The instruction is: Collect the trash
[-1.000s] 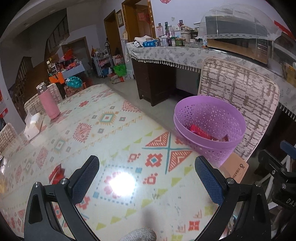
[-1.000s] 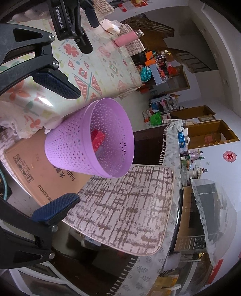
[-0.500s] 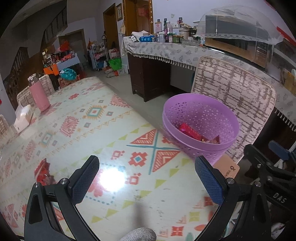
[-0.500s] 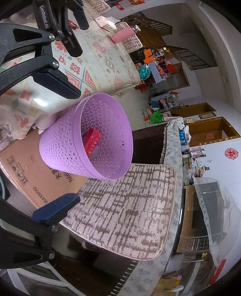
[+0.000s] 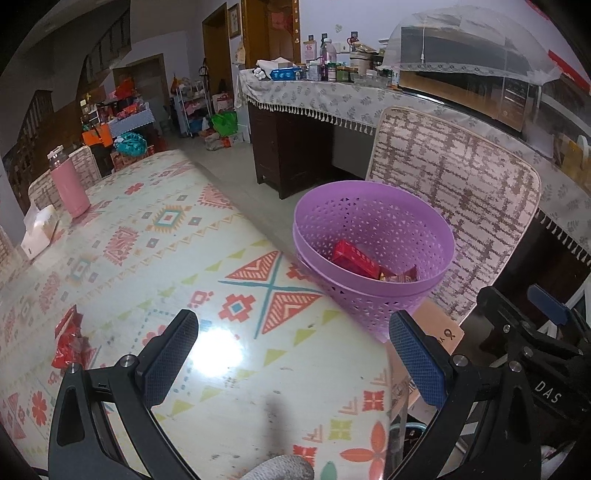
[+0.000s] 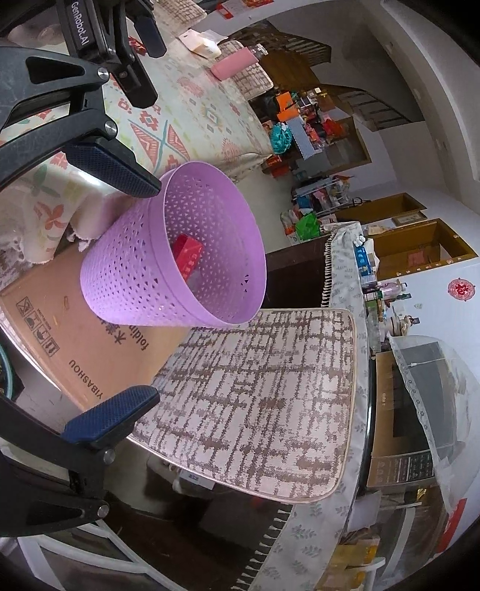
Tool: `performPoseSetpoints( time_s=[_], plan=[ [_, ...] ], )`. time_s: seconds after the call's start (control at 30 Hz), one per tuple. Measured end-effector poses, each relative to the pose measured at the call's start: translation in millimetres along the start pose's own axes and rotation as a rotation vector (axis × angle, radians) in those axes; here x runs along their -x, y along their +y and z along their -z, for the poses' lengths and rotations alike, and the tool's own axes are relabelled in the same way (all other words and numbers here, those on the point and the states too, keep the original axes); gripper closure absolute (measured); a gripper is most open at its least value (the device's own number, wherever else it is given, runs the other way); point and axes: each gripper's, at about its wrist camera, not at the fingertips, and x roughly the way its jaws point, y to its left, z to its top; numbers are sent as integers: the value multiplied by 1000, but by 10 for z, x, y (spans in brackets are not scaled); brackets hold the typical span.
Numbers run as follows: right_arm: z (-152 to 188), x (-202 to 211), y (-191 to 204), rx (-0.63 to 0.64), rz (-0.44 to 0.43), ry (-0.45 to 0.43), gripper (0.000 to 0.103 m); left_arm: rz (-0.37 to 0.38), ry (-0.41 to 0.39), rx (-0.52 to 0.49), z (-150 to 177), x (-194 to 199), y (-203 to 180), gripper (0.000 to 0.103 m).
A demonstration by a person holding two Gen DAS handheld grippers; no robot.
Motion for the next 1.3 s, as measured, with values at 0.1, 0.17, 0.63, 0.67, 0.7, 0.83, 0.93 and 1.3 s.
performPoseSetpoints(
  time_s=[0.1, 0.17, 0.63, 0.67, 0.7, 0.83, 0.93, 1.3],
  plan=[
    [12, -3, -33, 5, -4, 1, 0, -1, 5, -3, 6, -23, -44, 0],
    [21, -8, -56, 4, -5, 2, 0, -3, 11, -5, 12, -46, -67, 0],
    [59, -56, -175, -9, -24, 9, 0, -15, 26, -10, 31, -107, -144, 1],
    [55, -53, -169, -8, -22, 9, 0, -14, 26, -10, 31, -107, -143, 1],
    [59, -52, -175, -8, -23, 9, 0, -15, 27, -10, 32, -109, -143, 1],
    [76, -53, -167, -6, -27, 12, 0, -16, 27, -8, 30, -106, -143, 1],
    [82, -62, -158, -5, -29, 14, 0, -17, 28, -7, 37, -112, -142, 0],
    [87, -60, -148, -9, -25, 13, 0, -24, 25, 5, 73, -123, -60, 0]
  ],
)
